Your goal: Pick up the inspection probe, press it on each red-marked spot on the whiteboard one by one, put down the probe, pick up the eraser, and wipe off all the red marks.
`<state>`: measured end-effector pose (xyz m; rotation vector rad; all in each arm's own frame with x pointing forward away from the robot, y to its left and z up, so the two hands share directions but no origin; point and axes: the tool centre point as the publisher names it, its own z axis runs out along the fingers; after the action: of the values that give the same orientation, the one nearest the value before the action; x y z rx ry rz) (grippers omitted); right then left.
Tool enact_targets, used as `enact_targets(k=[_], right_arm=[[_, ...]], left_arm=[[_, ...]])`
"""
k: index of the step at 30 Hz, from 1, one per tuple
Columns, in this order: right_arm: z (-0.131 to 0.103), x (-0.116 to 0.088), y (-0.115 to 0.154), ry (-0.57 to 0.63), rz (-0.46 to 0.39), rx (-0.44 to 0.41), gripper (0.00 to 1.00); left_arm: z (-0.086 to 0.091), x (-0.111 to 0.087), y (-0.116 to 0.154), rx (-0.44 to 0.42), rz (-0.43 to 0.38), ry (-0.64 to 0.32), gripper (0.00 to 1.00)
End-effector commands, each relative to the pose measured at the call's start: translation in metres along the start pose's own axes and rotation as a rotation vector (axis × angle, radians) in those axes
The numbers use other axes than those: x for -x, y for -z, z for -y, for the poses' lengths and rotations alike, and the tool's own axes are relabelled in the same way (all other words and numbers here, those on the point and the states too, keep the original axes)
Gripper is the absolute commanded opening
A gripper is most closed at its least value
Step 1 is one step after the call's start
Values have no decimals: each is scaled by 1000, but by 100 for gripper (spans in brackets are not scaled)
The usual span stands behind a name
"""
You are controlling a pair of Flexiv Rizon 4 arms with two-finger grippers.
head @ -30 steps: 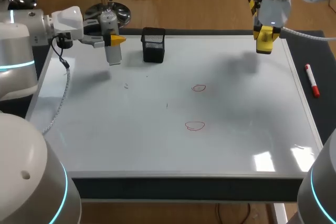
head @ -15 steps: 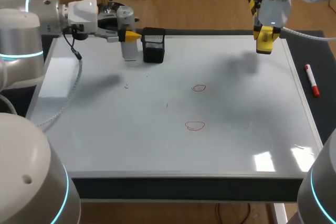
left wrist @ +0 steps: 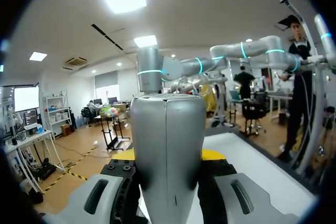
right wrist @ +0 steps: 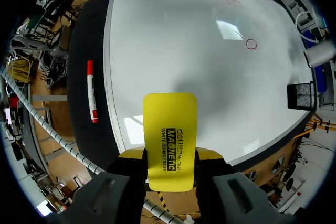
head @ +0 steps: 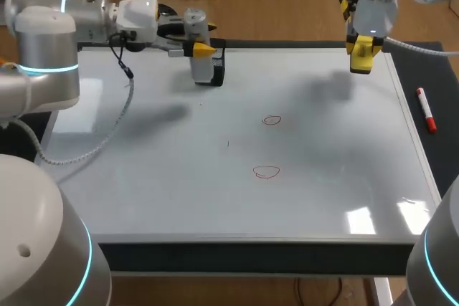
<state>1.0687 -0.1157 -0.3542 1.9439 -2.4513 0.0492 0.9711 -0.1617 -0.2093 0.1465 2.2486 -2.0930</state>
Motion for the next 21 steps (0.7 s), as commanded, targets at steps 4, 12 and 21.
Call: enact_targets(k=[4, 12, 21], right_arm=[[1, 0, 1, 2, -3, 1, 0], [1, 0, 1, 2, -3, 1, 0], [1, 0, 1, 2, -3, 1, 0]], left_arm=[[2, 5, -26, -4, -87, -1, 0], [4, -5, -58, -32, -185, -3, 0], [4, -15, -85, -64, -285, 3, 0]])
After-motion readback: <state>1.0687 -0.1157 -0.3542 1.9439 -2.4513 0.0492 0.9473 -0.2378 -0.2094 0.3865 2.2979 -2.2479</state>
